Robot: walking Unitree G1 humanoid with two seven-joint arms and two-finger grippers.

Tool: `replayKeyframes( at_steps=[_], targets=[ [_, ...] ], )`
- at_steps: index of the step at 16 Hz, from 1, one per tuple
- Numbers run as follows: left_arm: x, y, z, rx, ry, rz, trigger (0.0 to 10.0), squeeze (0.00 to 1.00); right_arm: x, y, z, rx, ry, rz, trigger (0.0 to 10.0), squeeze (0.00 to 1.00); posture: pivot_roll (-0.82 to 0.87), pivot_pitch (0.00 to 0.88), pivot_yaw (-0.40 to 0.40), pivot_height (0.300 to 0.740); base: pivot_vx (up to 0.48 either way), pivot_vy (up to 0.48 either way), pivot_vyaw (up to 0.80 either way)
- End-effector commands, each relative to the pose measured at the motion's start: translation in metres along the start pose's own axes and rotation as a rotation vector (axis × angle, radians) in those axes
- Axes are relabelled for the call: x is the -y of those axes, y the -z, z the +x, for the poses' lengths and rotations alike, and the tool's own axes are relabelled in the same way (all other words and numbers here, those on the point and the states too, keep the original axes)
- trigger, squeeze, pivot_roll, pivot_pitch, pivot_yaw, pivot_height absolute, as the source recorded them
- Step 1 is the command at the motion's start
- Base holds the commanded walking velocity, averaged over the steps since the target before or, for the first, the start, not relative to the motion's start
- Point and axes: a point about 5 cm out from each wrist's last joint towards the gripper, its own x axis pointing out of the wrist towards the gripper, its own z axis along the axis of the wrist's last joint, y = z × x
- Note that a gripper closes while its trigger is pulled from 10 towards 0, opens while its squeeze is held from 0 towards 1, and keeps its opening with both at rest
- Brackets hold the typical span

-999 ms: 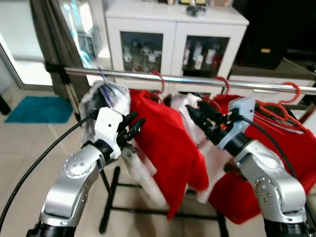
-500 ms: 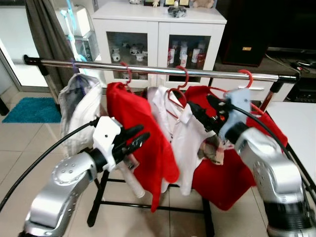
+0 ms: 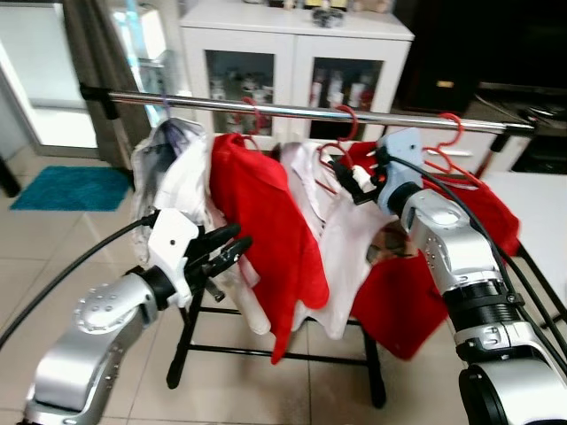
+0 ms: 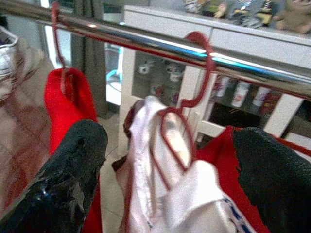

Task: Hang hanger

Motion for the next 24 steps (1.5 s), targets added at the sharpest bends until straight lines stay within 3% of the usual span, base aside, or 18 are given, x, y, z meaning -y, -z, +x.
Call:
replayKeyframes(
  at_steps=[1,3,4,8,11,19,21,24],
  targets=[
    [0.002,-0.003,0.005,0.011,-0.010,0.010,10.0,0.00,0.003,0.000,-0.003,0.028,0.024,0.027,10.0,0.00,-0.07,0.000,-0.027,0.740,0.000,0.000,0.00],
    [0.001,-0.006,0.016,0.068,-0.121,-0.041,10.0,0.00,0.000,0.003,-0.027,0.096,0.038,0.153,10.0,0.00,-0.08,0.000,-0.018,0.740,0.000,0.000,0.00],
    [-0.005,0.001,0.019,0.047,-0.230,-0.064,10.0,0.00,-0.011,0.009,-0.046,0.116,0.033,0.184,10.0,0.00,-0.08,0.000,-0.016,0.740,0.000,0.000,0.00],
    [-0.001,0.004,0.022,0.048,-0.295,-0.062,10.0,0.00,-0.038,0.027,-0.069,0.077,0.033,0.187,10.0,0.00,-0.08,0.000,-0.016,0.740,0.000,-0.070,0.14],
    [0.001,0.005,0.023,0.042,-0.302,-0.054,10.0,0.00,-0.036,0.025,-0.074,0.071,0.057,0.214,10.0,0.00,-0.08,0.000,-0.018,0.740,0.000,-0.480,0.80],
    [0.003,0.000,0.022,0.065,-0.273,-0.023,10.0,0.00,-0.037,0.021,-0.074,0.082,0.082,0.226,10.0,0.00,-0.08,0.000,-0.028,0.740,0.000,0.000,0.00],
    [0.004,0.000,0.022,0.065,-0.261,-0.027,10.0,0.00,-0.034,0.020,-0.073,0.075,0.106,0.180,10.0,0.00,-0.07,0.000,-0.029,0.740,0.289,0.000,0.00],
    [0.004,0.000,0.022,0.066,-0.255,-0.028,10.0,0.00,-0.032,0.018,-0.071,0.080,0.137,0.182,10.0,0.00,-0.07,0.000,-0.028,0.740,0.325,0.000,0.80]
  ],
)
